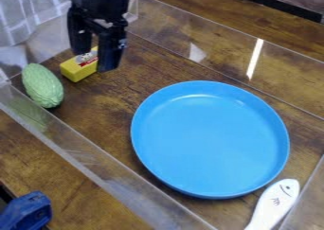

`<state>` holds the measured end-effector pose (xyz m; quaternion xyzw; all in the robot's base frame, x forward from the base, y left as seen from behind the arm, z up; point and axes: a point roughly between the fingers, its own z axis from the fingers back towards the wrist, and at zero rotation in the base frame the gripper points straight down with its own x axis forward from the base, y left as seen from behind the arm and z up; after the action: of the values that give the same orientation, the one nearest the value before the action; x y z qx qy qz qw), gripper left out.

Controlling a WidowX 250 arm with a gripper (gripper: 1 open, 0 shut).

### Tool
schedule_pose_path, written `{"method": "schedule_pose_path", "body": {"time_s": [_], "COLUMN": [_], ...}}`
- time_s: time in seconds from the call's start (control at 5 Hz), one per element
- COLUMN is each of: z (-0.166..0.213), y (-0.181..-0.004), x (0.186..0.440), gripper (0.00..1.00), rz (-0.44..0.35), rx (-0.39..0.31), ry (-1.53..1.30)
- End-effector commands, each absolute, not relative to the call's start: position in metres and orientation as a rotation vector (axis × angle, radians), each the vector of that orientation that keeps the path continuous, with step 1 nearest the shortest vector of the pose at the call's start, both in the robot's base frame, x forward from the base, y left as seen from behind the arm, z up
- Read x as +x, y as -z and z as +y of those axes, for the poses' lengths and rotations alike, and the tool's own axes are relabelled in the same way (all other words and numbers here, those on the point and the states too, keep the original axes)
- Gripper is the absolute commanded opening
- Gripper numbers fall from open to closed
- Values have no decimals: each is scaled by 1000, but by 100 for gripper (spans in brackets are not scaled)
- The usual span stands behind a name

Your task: Put the yellow brick in the blue tray

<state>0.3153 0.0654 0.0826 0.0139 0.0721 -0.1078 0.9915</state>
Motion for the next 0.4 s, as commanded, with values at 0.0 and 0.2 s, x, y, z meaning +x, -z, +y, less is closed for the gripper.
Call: {"method": "schedule_pose_path", "body": {"time_s": [0.0,0.2], "z": [92,100], "y": [-93,-86], "x": [332,339], "gripper": [0,0], "rz": [64,35], "rx": [46,15], "ry": [163,197]}}
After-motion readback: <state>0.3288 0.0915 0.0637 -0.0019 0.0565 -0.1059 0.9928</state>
